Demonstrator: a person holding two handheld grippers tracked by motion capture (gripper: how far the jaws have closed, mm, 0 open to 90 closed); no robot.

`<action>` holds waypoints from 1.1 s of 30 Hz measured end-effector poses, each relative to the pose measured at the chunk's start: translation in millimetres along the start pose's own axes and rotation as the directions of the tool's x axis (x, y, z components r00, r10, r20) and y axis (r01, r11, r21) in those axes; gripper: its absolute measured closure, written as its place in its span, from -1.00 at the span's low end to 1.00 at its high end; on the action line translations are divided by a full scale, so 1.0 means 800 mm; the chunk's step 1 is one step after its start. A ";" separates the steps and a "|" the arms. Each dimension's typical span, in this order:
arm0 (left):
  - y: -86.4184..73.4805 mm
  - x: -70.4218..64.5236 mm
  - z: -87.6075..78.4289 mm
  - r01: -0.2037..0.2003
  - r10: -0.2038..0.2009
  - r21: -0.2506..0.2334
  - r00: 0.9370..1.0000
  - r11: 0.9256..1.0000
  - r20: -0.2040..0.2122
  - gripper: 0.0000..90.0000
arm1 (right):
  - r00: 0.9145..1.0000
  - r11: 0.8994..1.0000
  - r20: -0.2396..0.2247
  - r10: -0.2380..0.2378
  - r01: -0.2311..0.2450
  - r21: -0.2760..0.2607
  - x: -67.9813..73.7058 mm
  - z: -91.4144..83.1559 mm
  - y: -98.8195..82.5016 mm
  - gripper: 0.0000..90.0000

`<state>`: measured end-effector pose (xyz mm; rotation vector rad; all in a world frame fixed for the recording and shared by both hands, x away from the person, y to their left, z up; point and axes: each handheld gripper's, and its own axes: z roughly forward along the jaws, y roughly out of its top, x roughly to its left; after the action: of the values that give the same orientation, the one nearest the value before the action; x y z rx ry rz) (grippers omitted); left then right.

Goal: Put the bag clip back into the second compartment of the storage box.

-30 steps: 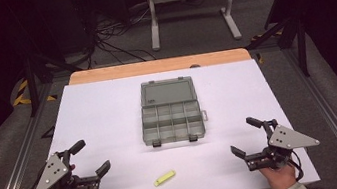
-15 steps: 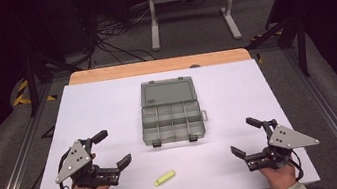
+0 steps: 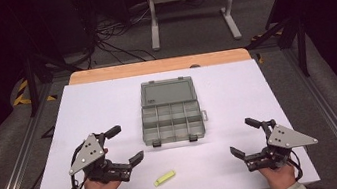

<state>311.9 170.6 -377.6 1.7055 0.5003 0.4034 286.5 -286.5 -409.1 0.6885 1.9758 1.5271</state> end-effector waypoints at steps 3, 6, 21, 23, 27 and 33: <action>0.002 -0.004 0.008 -0.002 0.002 -0.004 1.000 1.000 0.016 -0.99 | 1.000 1.000 0.006 0.004 -0.004 0.005 0.000 0.000 0.000 -0.98; 0.004 -0.006 0.012 -0.001 0.001 0.004 0.999 1.000 0.034 -0.99 | 1.000 1.000 0.006 0.008 -0.008 0.011 0.001 0.000 0.000 -0.99; 0.015 -0.019 0.037 -0.061 0.047 0.144 0.994 0.988 0.096 -0.89 | 0.999 0.999 -0.006 0.032 -0.032 0.043 -0.001 0.003 -0.001 -0.99; 0.017 -0.021 0.039 -0.060 0.042 0.174 0.994 0.983 0.106 -0.88 | 0.999 0.998 -0.015 0.033 -0.033 0.051 0.000 0.004 -0.001 -0.97; 0.021 -0.029 0.047 -0.083 0.050 0.270 0.991 0.959 0.127 -0.86 | 0.999 0.997 -0.025 0.039 -0.037 0.061 -0.001 0.004 -0.001 -0.96; 0.025 -0.042 0.058 -0.129 0.084 0.374 0.988 0.918 0.133 -0.86 | 0.999 0.997 -0.027 0.038 -0.036 0.063 -0.001 0.005 -0.001 -0.95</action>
<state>310.0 110.6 -366.5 2.1284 0.4207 0.2956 289.5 -284.5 -410.5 0.7375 2.0498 1.5095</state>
